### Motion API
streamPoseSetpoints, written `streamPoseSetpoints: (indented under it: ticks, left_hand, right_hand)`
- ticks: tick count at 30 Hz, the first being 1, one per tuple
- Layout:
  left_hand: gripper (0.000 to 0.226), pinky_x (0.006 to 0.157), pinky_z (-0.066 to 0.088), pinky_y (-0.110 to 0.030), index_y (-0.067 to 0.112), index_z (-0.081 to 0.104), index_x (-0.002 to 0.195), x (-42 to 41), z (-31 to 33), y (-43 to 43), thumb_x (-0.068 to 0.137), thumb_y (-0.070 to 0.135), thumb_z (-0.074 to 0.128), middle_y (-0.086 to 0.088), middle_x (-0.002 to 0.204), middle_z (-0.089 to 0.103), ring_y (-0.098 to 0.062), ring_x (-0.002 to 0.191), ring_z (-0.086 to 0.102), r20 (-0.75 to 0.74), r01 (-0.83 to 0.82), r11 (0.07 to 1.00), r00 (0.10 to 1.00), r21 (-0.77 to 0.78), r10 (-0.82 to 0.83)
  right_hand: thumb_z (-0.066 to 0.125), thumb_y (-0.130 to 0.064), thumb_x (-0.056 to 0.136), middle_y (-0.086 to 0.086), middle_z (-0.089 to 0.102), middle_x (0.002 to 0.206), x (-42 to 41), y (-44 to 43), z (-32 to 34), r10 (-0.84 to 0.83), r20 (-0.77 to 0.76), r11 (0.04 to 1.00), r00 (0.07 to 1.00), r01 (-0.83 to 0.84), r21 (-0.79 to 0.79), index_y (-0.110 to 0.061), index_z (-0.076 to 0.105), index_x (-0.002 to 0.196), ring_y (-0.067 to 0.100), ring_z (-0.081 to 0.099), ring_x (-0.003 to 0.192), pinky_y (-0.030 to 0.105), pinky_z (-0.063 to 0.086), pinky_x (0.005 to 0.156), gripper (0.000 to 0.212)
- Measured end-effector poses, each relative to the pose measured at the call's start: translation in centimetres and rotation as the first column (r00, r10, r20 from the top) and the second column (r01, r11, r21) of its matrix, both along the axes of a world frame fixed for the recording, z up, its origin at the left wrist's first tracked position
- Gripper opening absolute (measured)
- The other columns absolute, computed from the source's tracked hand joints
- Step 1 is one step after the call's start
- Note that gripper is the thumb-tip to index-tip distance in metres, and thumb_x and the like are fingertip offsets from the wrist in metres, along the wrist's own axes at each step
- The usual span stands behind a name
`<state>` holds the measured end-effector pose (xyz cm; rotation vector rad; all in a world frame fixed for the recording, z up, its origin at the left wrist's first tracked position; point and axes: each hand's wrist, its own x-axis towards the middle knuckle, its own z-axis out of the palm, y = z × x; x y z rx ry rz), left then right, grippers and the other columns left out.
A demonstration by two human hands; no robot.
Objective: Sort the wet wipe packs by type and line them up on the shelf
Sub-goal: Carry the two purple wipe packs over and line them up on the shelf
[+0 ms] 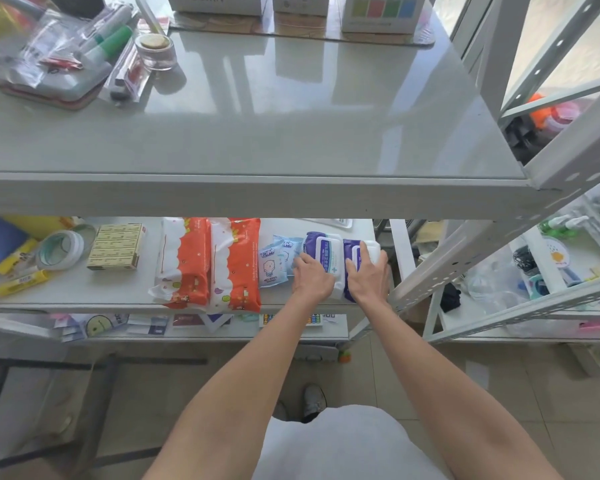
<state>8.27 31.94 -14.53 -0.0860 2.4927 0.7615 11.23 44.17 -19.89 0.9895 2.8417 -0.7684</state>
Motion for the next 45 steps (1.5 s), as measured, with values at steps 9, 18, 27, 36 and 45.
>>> streamPoseSetpoints:
  ticks: [9,18,27,36,45]
  left_hand:
    - [0.051,0.072,0.046,-0.032,0.003,0.042,0.132,-1.5,0.8,-5.1,0.093,0.029,0.061,-0.019,0.129,0.046,-0.027,0.097,0.060,-0.248,0.053,0.937,0.958,-0.346,-0.146]
    - [0.035,0.066,0.046,-0.030,-0.001,0.047,0.123,-3.0,0.7,-6.8,0.093,0.006,0.062,-0.018,0.111,0.061,-0.032,0.093,0.067,-0.372,0.051,0.971,0.918,-0.232,-0.137]
    - [0.067,0.098,0.044,-0.038,0.008,0.041,0.140,-4.5,-0.7,-4.6,0.088,0.045,0.062,-0.018,0.137,0.043,-0.032,0.120,0.049,-0.252,0.215,0.812,0.881,-0.542,-0.401]
    - [0.075,0.126,0.013,-0.052,0.016,0.002,0.161,-4.2,-4.4,-6.7,0.100,0.021,0.045,-0.014,0.170,0.000,-0.040,0.155,-0.004,-0.179,0.358,0.817,0.861,-0.452,-0.476]
    - [0.082,0.126,0.002,-0.053,0.010,-0.002,0.161,-4.5,-4.5,-6.2,0.100,0.033,0.047,-0.013,0.170,-0.005,-0.037,0.156,-0.012,-0.220,0.362,0.787,0.826,-0.499,-0.519]
  right_hand:
    - [0.045,-0.042,0.103,0.019,0.019,0.163,1.0,-0.9,0.9,0.004,-0.042,1.000,0.999,-0.004,0.020,-0.026,0.035,0.157,0.039,0.033,0.143,0.049,0.029,0.120,0.057]
    - [0.046,-0.038,0.103,0.018,0.018,0.162,1.3,-1.2,1.0,0.010,-0.047,1.000,0.999,-0.009,0.013,-0.025,0.034,0.156,0.038,0.037,0.139,0.049,0.034,0.116,0.055]
    - [0.043,-0.067,0.096,0.008,0.004,0.168,1.4,-1.0,0.5,0.023,0.038,0.997,0.999,-0.020,-0.081,-0.040,0.026,0.157,0.041,0.029,0.144,0.059,0.030,0.118,0.069]
    - [0.042,-0.076,0.092,0.009,-0.005,0.168,1.7,-1.5,0.4,0.056,0.057,0.998,0.997,-0.054,-0.037,-0.052,0.026,0.155,0.040,0.027,0.146,0.059,0.026,0.120,0.069]
    - [0.042,-0.073,0.095,0.010,-0.006,0.170,1.8,-2.3,0.2,0.076,0.047,0.997,0.996,-0.074,-0.031,-0.048,0.025,0.158,0.037,0.014,0.154,0.055,0.019,0.123,0.069]
